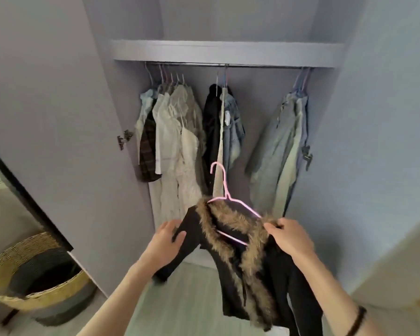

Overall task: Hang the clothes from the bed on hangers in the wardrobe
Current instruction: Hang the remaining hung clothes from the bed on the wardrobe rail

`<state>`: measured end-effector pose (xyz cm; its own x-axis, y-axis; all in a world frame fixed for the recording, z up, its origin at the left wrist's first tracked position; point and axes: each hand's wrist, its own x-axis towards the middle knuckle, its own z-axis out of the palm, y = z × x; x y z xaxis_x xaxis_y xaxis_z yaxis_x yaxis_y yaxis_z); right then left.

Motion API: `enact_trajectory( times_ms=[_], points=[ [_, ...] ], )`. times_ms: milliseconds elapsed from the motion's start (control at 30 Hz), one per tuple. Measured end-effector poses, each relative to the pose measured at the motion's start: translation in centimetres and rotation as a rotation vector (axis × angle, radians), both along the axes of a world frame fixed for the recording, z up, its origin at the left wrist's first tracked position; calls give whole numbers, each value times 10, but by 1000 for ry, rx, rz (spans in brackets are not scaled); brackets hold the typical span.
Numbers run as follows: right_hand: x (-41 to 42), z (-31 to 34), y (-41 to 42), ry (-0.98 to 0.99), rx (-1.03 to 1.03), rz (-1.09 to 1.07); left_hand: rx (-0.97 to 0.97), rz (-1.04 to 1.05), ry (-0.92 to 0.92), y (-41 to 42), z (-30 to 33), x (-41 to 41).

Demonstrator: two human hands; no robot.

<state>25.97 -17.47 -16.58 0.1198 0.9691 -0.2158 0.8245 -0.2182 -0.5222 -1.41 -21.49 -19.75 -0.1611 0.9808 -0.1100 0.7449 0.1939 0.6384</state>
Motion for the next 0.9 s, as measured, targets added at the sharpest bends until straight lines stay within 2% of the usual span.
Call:
enact_trajectory(
  times_ms=[233,467,700,900],
  points=[
    [15,1,62,509,39,-244,195,-158,106,91,20,24],
    [1,21,159,750,142,-280,484,-202,299,195,65,31],
    [5,63,253,850,294,-308,679,-217,448,297,141,50],
    [7,84,322,722,440,-340,877,-150,598,371,194,61]
  ],
)
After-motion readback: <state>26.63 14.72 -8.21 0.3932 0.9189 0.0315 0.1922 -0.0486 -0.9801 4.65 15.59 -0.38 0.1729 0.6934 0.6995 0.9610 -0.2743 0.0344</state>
